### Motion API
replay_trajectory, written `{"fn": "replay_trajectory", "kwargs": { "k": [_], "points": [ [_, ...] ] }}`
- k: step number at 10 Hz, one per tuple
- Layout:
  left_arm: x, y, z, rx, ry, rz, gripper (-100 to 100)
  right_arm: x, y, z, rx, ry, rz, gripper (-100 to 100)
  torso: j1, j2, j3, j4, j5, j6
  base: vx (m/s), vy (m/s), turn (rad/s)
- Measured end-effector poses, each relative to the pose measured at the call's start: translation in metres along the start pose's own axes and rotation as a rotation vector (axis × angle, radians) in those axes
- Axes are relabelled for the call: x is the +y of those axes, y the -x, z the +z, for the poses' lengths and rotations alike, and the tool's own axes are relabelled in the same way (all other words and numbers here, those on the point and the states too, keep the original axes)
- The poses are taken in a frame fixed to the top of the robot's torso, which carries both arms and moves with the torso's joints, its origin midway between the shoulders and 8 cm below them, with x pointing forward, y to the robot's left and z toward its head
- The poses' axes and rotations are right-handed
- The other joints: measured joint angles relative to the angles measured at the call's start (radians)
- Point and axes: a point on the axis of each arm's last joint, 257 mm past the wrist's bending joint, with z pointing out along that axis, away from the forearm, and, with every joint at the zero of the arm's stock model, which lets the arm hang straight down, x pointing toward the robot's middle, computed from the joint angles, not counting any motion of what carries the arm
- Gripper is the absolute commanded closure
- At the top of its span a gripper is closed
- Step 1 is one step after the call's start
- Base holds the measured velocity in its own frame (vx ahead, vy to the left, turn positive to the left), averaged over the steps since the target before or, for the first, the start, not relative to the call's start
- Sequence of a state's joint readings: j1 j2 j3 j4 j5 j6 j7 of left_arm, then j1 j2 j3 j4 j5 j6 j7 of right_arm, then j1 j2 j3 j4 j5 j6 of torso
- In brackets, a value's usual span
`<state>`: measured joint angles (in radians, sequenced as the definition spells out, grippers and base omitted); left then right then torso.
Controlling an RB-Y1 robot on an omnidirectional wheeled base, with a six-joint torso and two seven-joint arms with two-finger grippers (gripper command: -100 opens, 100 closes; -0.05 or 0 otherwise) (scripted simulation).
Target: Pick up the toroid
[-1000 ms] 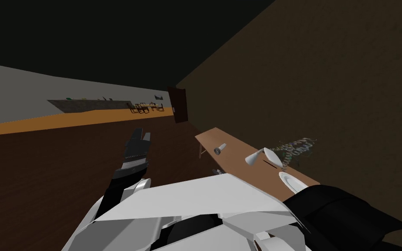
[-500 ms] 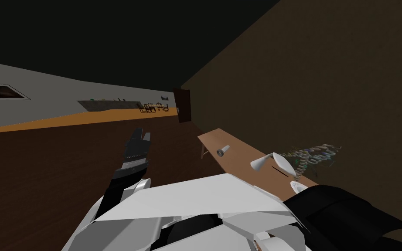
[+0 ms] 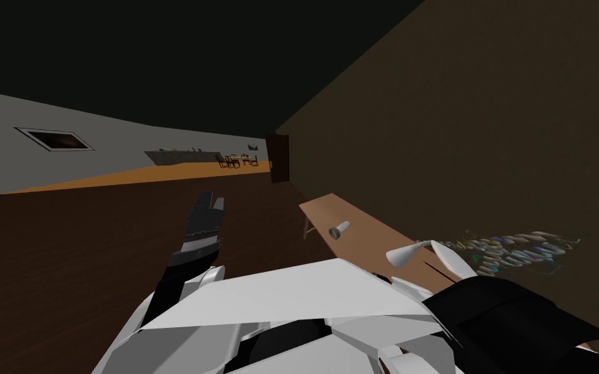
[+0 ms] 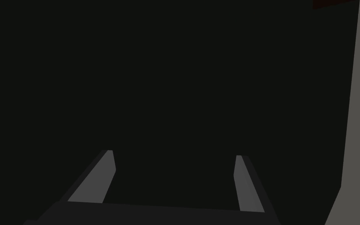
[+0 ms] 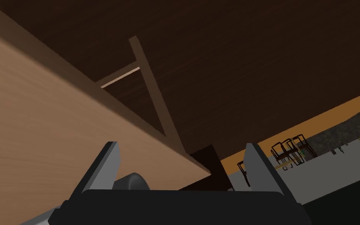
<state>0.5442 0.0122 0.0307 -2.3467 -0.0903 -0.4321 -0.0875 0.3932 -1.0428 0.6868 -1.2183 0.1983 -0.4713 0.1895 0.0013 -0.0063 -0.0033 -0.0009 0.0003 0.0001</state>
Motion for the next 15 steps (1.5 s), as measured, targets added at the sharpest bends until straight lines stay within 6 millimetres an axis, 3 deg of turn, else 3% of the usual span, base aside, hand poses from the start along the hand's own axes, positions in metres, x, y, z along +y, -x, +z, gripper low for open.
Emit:
{"fn": "replay_trajectory", "kwargs": {
  "k": [1, 6, 10, 13, 14, 15],
  "points": [
    [0.0, 0.0, 0.0, 0.0, 0.0, 0.0, 0, -0.025, -0.007, -0.008, 0.031, -0.041, -0.028, -100, 0.0, -0.002, -0.001, 0.0, 0.0, 0.0, 0.078, 0.019, 0.083],
    [0.0, 0.0, 0.0, 0.0, 0.0, 0.0, 0, -0.088, -0.013, -0.055, 0.118, -0.163, -0.115, -100, 0.002, 0.0, 0.0, 0.0, 0.0, 0.0, 0.096, 0.045, 0.135],
    [0.0, 0.0, 0.0, 0.0, 0.0, 0.0, 0, -0.144, -0.008, -0.099, 0.188, -0.269, -0.196, -100, 0.004, -0.007, -0.004, -0.001, 0.001, 0.0, 0.173, 0.072, 0.186],
    [0.0, 0.0, 0.0, 0.0, 0.0, 0.0, 0, -0.166, 0.002, -0.12, 0.217, -0.314, -0.237, -100, 0.007, -0.006, -0.004, -0.002, 0.001, 0.0, 0.142, 0.081, 0.103],
    [0.0, 0.0, 0.0, 0.0, 0.0, 0.0, 0, -0.166, 0.003, -0.12, 0.217, -0.314, -0.238, 0, 0.004, -0.001, -0.001, -0.001, 0.001, 0.001, 0.015, 0.007, -0.004],
    [0.0, 0.0, 0.0, 0.0, 0.0, 0.0, 0, -0.166, 0.003, -0.12, 0.216, -0.314, -0.238, -100, 0.002, 0.004, 0.002, 0.001, 0.0, 0.001, -0.034, -0.005, 0.294]
  ]
}}
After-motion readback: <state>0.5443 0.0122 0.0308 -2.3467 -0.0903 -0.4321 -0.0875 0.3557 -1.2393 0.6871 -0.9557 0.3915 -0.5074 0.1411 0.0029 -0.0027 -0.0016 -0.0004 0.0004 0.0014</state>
